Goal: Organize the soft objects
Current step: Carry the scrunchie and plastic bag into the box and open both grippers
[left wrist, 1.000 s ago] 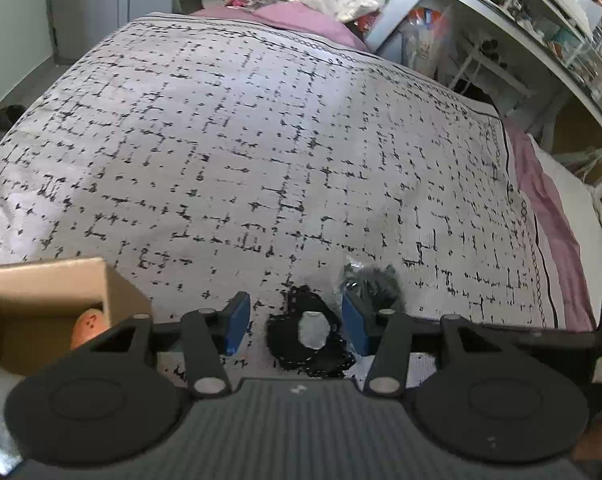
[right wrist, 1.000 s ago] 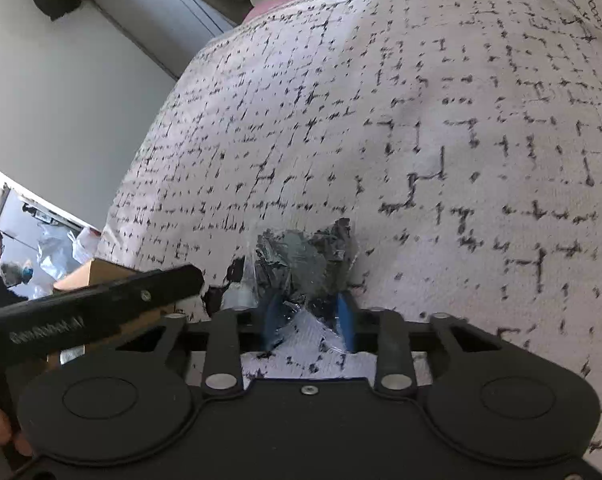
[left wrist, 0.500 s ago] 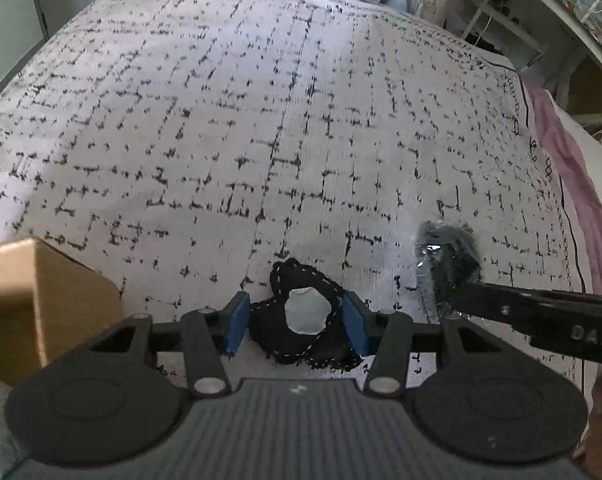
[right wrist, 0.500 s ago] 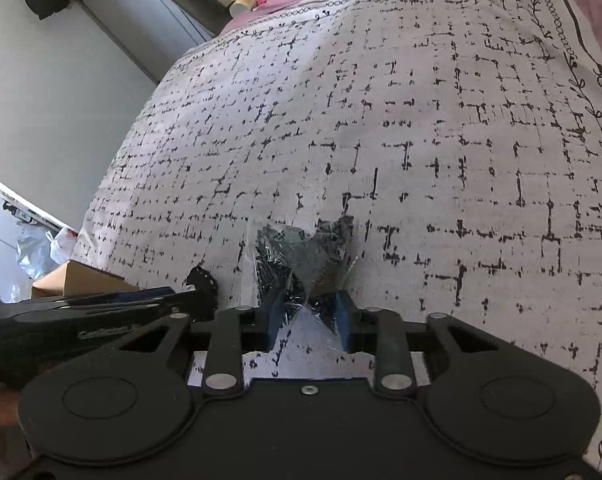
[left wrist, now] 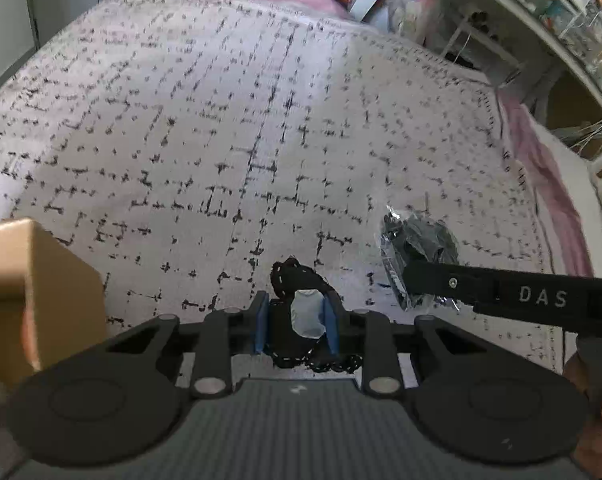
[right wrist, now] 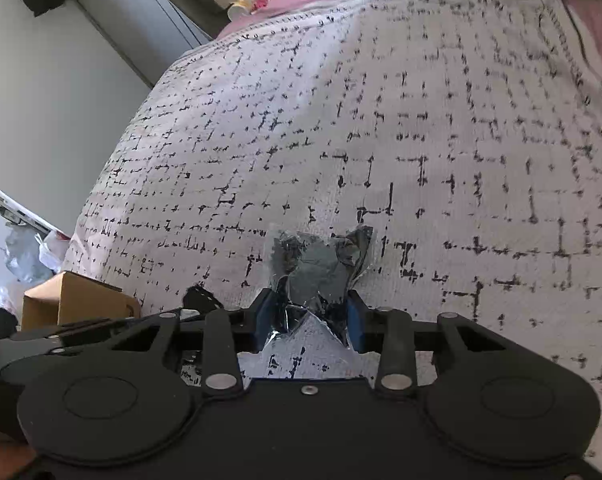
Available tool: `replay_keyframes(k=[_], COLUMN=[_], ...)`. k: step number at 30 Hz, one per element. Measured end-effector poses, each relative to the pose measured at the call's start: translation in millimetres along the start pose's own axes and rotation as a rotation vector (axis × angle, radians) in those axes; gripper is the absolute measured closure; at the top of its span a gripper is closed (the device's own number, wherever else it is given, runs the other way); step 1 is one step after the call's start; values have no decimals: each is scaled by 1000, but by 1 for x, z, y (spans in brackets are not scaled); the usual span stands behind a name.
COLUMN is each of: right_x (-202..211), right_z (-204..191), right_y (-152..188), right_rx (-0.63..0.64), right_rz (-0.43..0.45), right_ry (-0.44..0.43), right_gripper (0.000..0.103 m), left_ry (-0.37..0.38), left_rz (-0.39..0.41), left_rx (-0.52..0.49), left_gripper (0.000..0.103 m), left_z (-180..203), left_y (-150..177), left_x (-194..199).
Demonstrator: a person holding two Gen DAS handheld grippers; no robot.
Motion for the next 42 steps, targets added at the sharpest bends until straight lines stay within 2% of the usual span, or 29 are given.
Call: replay_keyframes(k=[9, 18, 21, 28, 32, 38, 42], right_x=[45, 75, 87, 100, 103, 103, 103], right_z=[-18, -60, -76, -107, -124, -155, -171], right_y=[11, 29, 40, 63, 71, 84, 88], right_rx=[13, 62, 90, 135, 157, 194, 210], right_rz=[38, 55, 66, 71, 73, 62, 62], right_ry=[-10, -46, -64, -99, -108, -111, -112], right_gripper=[66, 66, 65, 65, 65, 65, 65], left_ry=[36, 13, 17, -34, -60, -49, -33], left_rz=[79, 132, 137, 141, 137, 92, 85], left_rx=[34, 17, 35, 74, 105, 159, 189], left_gripper=[75, 75, 75, 74, 74, 72, 62], left_z=[-5, -19, -28, -56, -76, -94, -103], left_y=[5, 18, 27, 51, 64, 79, 81], left_x=[58, 118, 134, 164, 176, 172, 175])
Point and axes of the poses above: each gripper's, at about its wrist camera, not at the fingertips, and x roughly against the way its jaws point, z to its right, y to its underside, the point moved 5 cm from there along -x, roughly the way its jaws point, and after that the axes turned 8 degrees about y, right-handed, at the moved point
